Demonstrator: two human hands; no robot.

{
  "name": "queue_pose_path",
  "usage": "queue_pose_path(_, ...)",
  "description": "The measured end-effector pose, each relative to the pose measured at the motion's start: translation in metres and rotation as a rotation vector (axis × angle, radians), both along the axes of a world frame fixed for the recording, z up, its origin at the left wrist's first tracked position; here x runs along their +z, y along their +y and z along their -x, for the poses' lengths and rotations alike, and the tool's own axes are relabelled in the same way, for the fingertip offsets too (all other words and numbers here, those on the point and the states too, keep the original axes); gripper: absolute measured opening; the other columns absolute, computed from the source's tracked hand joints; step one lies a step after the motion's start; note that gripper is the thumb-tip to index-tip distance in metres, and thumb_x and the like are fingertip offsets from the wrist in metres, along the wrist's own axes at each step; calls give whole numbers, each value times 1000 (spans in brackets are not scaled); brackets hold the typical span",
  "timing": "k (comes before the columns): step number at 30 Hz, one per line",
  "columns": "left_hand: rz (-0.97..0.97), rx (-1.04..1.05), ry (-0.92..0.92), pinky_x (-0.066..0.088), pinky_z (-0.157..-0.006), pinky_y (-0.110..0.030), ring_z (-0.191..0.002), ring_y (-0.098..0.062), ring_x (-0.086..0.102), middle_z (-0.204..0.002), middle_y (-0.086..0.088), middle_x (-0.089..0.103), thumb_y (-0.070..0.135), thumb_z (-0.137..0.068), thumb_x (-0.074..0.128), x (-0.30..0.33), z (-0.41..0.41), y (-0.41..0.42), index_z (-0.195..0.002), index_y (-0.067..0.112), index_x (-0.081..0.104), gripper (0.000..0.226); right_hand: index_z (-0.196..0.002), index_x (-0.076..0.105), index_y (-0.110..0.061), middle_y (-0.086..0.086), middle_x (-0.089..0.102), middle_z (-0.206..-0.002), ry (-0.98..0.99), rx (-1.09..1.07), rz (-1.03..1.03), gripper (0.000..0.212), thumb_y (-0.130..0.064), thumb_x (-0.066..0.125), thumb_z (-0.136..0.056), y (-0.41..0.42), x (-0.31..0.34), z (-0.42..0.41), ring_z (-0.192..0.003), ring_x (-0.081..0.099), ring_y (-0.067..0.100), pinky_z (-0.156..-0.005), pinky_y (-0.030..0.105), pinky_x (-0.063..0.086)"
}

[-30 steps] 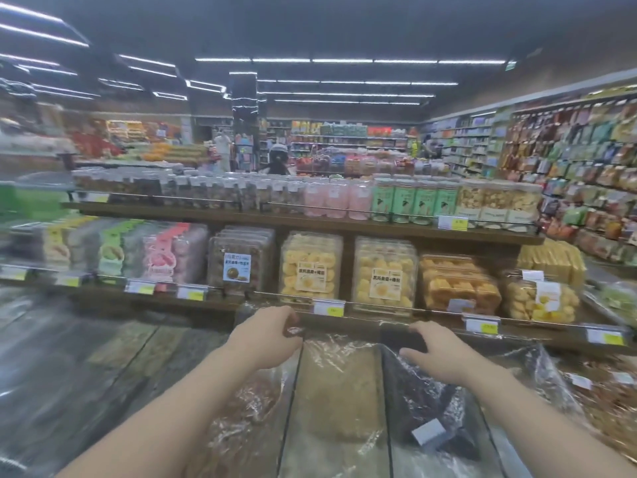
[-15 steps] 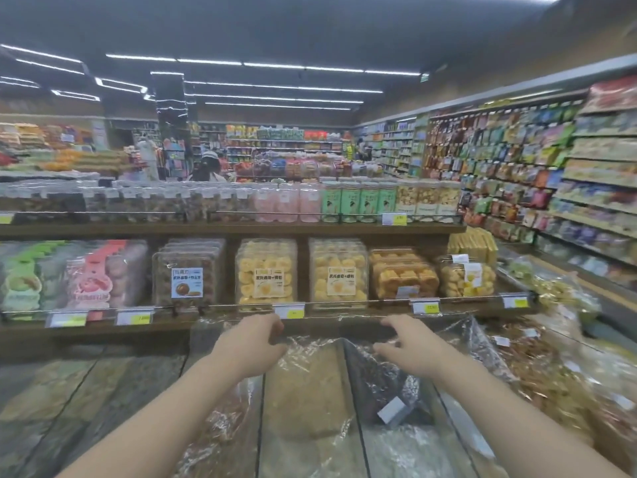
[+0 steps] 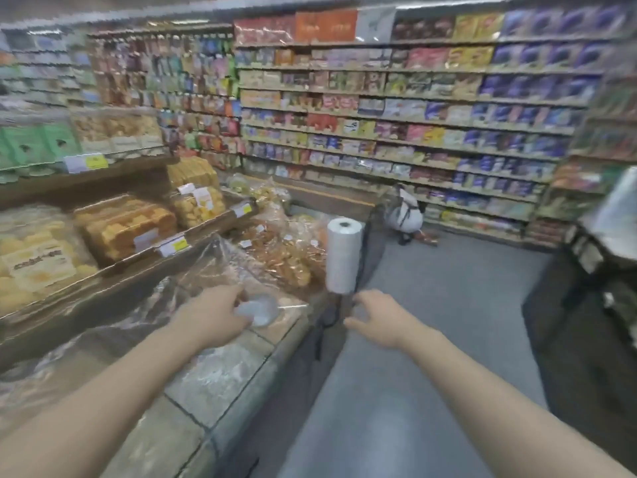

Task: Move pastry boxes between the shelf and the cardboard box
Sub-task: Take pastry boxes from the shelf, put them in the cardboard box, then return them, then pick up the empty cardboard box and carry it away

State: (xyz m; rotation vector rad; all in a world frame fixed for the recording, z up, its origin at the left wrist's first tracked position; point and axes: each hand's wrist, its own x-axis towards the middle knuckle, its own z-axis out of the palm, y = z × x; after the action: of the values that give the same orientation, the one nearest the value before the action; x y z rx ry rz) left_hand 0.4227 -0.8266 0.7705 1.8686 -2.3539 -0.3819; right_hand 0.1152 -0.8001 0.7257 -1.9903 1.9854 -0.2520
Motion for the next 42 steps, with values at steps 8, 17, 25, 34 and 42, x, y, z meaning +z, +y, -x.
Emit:
queue_pose_path(8, -115, -542, -7, 52, -98, -36, -114, -21, 65, -123, 3, 70, 42, -89, 70, -57, 177, 83, -128, 26, 63, 42, -146, 44, -10, 14, 47, -148, 11, -565, -62, 65, -49, 59, -97, 246, -36, 112, -139, 42, 32, -114, 39, 34)
queue_pose_path(17, -213, -1086, 24, 51, -98, -33, -116, -19, 62, -129, 7, 65, 41, -93, 68, -90, 367, 304, -133, 27, 60, 43, -148, 44, -12, 12, 48, -150, -53, -1174, -144, 63, -46, 59, -98, 582, -47, 157, -138, 45, 28, -112, 35, 37)
queue_pose_path(25, -231, -1406, -48, 52, -94, -37, -116, -20, 61, -133, 4, 61, 39, -97, 62, -143, 466, 539, -133, 26, 58, 39, -157, 33, -16, 7, 38, -159, -222, -1546, -116, 68, -46, 55, -100, 834, -89, 128, -144, 38, 24, -118, 33, 29)
queue_pose_path(34, -336, -1748, -107, 55, -95, -43, -116, -19, 64, -127, 3, 63, 36, -96, 66, -242, 498, 746, -133, 25, 59, 39, -159, 27, -14, 8, 33, -162, -468, -1952, -120, 71, -47, 53, -101, 1003, -194, 43, -148, 32, 26, -120, 36, 28)
queue_pose_path(42, -347, -1927, -329, 52, -95, -40, -122, -30, 61, -132, -5, 64, 36, -96, 65, -380, 499, 824, -136, 23, 57, 43, -155, 32, -17, 16, 44, -153, -705, -2249, -187, 66, -47, 54, -100, 1036, -325, -17, -140, 41, 34, -107, 36, 37)
